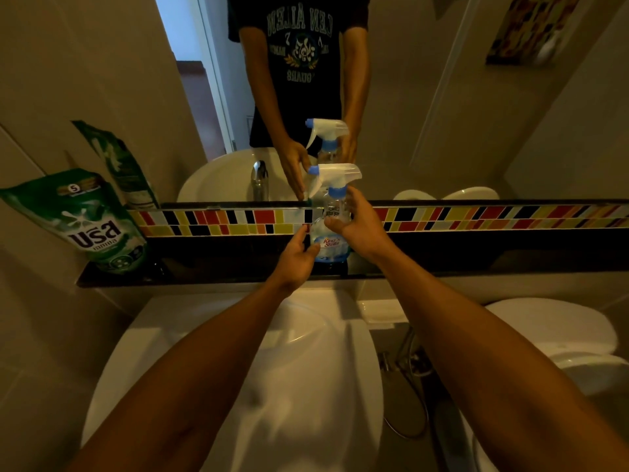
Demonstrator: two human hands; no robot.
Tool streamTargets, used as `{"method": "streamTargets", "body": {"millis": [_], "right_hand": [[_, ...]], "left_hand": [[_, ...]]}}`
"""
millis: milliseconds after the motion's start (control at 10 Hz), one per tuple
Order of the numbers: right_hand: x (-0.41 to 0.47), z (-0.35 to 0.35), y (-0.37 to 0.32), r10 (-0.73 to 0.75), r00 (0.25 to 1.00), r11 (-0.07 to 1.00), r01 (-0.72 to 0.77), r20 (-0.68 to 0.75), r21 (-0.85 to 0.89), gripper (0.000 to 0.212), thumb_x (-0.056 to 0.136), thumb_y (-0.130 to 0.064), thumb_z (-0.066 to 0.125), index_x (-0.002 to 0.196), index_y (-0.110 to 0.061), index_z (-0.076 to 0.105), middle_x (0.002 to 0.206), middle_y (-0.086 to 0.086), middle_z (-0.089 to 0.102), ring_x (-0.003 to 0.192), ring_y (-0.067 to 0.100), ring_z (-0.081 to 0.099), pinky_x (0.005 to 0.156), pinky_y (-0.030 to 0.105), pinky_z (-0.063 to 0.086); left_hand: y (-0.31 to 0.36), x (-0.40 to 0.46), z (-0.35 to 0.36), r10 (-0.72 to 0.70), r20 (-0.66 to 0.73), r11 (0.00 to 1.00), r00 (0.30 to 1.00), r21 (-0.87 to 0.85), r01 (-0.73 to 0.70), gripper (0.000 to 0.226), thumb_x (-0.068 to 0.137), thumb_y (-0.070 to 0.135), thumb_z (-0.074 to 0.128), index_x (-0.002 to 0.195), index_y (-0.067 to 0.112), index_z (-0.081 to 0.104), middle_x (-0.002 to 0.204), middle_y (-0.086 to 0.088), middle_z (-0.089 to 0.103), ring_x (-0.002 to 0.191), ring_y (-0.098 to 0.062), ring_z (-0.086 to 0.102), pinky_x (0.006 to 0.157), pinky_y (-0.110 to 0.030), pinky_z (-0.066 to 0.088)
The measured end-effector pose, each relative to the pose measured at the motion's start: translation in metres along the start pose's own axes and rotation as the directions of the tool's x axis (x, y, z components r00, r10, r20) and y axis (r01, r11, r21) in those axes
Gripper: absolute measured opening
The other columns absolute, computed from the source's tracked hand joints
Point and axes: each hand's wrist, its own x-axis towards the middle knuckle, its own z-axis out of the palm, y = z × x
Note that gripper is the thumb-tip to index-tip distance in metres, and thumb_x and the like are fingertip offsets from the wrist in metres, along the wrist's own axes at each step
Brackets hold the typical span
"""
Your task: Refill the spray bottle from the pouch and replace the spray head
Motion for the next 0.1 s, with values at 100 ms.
{"method": "streamTargets", "body": {"millis": [100], "right_hand": [[-0.0156, 0.0010, -0.0092, 0.017, 0.988, 0.999, -0.010, -0.152, 0.047, 0.069, 0.096, -0.009, 0.070, 0.155, -0.018, 0.037, 0.146, -0.002, 0.052, 0.123, 0.007, 0.048, 0.069, 0.007, 0.048]], "left_hand": [[-0.0033, -0.0020, -0.0073, -0.024, -0.032, 0.998, 0.999, 0.059, 0.026, 0.063, 0.098, 0.022, 0.057, 0.155, 0.018, 0.033, 0.155, -0.010, 0.043, 0.141, -0.029, 0.045, 0.111, -0.052, 0.044]]}}
